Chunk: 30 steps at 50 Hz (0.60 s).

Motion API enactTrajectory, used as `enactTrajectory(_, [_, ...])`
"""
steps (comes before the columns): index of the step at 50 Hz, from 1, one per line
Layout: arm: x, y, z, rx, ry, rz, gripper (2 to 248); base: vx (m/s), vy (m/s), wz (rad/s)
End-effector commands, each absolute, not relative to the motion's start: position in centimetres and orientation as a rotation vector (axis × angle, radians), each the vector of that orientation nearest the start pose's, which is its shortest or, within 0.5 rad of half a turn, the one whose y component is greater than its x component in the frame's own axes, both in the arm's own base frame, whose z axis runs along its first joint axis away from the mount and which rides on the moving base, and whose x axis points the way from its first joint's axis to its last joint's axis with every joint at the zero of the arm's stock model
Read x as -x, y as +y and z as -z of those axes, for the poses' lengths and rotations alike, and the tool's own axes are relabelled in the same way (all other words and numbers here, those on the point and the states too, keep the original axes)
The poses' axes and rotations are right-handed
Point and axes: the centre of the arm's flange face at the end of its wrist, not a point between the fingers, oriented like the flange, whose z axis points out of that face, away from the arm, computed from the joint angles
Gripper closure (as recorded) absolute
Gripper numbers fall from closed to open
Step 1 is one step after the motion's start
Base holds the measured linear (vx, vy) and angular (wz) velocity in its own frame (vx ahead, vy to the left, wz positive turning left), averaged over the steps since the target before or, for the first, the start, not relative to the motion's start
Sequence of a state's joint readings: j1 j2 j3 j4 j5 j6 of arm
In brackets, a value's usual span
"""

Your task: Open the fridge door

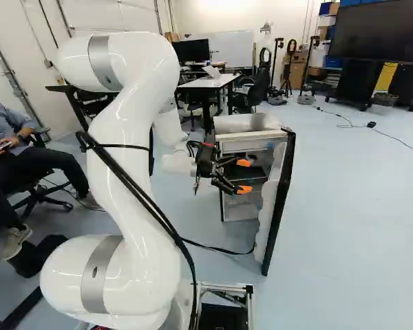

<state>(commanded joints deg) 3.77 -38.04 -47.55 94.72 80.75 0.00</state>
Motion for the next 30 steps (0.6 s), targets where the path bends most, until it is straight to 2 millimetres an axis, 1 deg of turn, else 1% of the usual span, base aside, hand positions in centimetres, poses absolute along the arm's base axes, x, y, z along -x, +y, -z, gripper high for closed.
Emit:
enactTrajectory(13, [-48.5,-8.4,-26.2,-1.181,-1.523,-1.241,3,0.000,0.000,0.000])
enactTrajectory(30, [-50.2,-12.2,-26.2,-1.090,-1.592,-1.210,3,0.000,0.000,0.000])
